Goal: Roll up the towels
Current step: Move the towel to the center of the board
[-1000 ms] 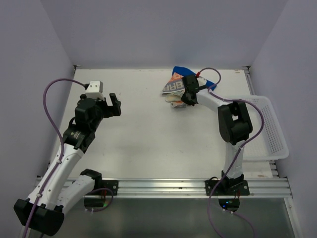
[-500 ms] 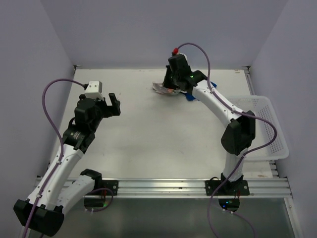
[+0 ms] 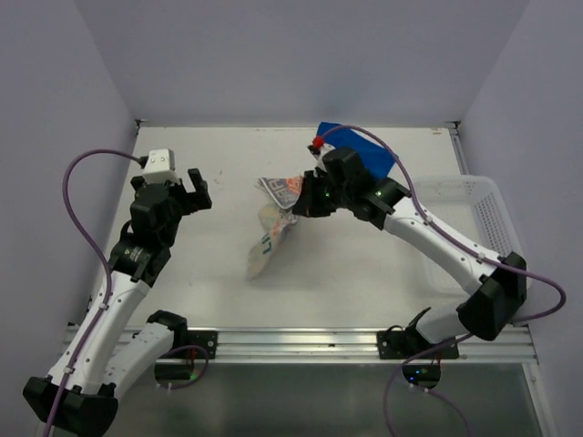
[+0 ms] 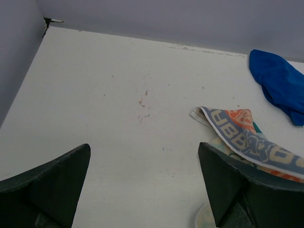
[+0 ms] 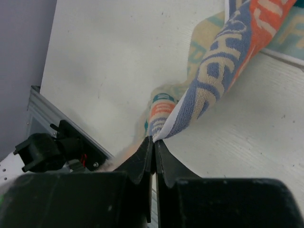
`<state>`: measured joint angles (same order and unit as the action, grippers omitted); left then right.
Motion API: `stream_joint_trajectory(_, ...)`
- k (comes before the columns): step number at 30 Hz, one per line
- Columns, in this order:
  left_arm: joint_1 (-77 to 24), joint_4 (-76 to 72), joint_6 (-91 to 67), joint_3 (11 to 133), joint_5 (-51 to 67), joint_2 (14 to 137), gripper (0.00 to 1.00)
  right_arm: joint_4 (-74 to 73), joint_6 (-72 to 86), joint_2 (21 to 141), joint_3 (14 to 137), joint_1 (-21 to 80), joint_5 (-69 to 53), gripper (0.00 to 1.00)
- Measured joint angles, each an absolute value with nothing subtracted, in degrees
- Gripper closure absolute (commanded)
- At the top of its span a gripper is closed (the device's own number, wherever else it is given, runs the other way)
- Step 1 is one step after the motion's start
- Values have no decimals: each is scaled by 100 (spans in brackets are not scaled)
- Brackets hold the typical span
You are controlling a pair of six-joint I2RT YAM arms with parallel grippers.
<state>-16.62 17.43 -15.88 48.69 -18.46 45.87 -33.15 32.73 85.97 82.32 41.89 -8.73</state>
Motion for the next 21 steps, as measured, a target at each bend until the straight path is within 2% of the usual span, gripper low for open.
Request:
stream_joint_trajectory(3,-1656,1743,-1590,4869,-1835,4624,0,-3030,3319,7852,7057,4154,-921,86)
stream_joint_trajectory(4,-1656,1741,-1590,4869,-1813,4646,0,-2934,3334,7649,6659,4150,-928,69)
stream_joint_trajectory(6,-1656,1741,-1588,4869,-1721,4705,0,-2862,3400,7314,5894,4152,-873,65)
stream_joint_trajectory(11,-1651,1726,-1588,4869,-1315,4947,0,-3061,3527,6849,4591,4156,-322,48)
stream_joint_trajectory(17,-1651,1721,-1579,4869,-598,5341,0,-3264,3529,6106,4464,4156,692,49)
stream_joint_trajectory(21,-1651,1719,-1551,4869,-237,5559,0,-3205,3494,6143,4488,4150,969,52)
